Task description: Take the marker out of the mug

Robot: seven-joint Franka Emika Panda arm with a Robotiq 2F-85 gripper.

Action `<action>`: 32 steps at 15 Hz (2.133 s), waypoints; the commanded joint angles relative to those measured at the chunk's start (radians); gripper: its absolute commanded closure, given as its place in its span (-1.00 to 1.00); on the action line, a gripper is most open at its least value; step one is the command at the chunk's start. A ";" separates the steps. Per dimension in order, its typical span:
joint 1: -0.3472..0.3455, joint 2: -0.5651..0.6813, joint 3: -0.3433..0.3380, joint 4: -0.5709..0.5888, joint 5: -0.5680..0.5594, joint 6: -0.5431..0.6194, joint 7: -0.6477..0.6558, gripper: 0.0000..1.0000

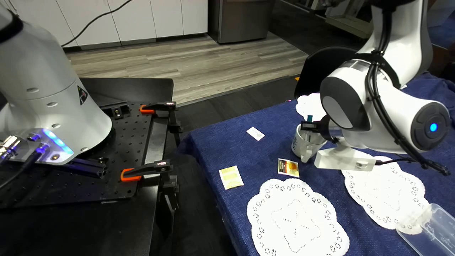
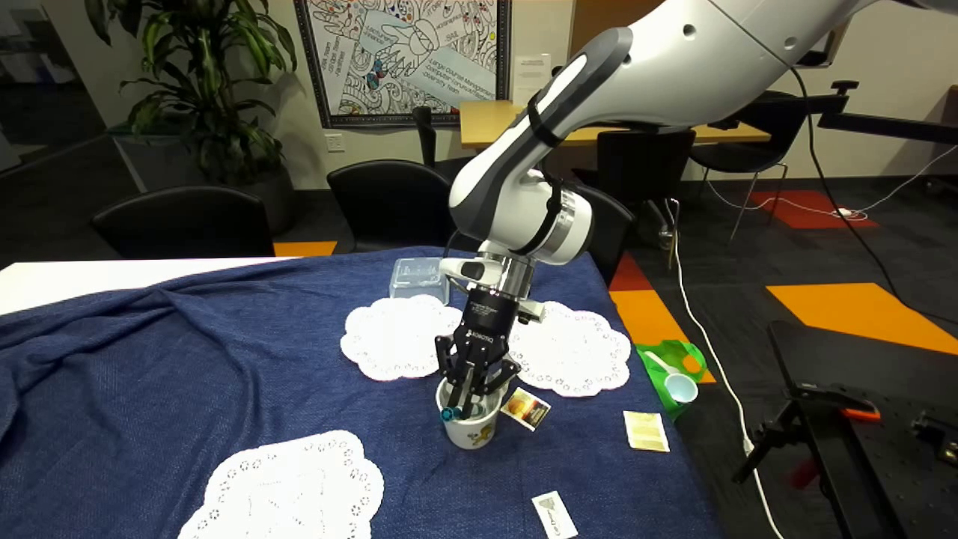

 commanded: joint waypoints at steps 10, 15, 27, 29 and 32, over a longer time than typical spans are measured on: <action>-0.030 -0.325 0.024 -0.282 0.082 0.021 -0.164 0.91; -0.010 -0.470 -0.006 -0.372 0.129 0.061 -0.106 0.91; -0.004 -0.488 -0.037 -0.363 0.122 0.126 0.041 0.91; 0.007 -0.476 -0.031 -0.355 0.200 0.223 0.067 0.91; 0.030 -0.461 -0.034 -0.348 0.299 0.387 0.099 0.91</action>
